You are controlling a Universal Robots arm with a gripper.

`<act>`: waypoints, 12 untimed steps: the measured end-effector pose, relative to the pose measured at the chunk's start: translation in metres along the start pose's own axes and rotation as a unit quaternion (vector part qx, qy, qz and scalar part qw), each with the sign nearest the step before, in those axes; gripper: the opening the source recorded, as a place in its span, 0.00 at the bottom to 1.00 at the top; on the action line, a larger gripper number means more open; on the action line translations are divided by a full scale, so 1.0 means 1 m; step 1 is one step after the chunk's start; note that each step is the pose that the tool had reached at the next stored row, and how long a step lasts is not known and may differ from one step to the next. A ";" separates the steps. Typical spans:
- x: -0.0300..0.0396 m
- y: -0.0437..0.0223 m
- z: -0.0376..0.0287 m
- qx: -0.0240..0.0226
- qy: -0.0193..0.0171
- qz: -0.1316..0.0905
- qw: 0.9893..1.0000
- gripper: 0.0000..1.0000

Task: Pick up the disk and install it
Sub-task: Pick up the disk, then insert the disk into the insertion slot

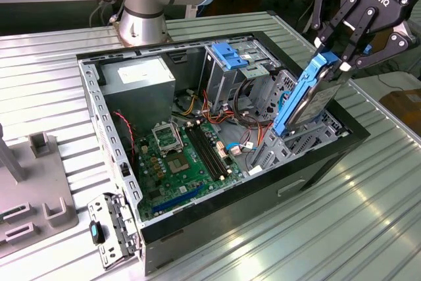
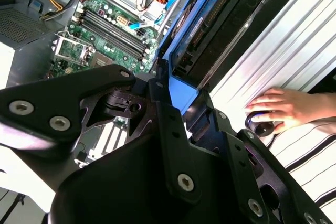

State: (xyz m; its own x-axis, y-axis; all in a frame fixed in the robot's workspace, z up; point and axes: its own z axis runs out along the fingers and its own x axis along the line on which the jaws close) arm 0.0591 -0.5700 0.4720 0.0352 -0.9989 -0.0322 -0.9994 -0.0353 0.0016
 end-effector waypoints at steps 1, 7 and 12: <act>0.0001 -0.0005 0.0008 0.000 0.000 0.000 1.000 0.36; 0.0005 -0.0058 0.0068 0.000 0.000 0.000 1.000 0.36; 0.0009 -0.0059 0.0174 0.000 0.001 0.001 1.000 0.36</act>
State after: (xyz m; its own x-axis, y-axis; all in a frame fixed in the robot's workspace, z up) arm 0.0649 -0.5701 0.4546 0.0342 -0.9989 -0.0311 -0.9994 -0.0343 0.0021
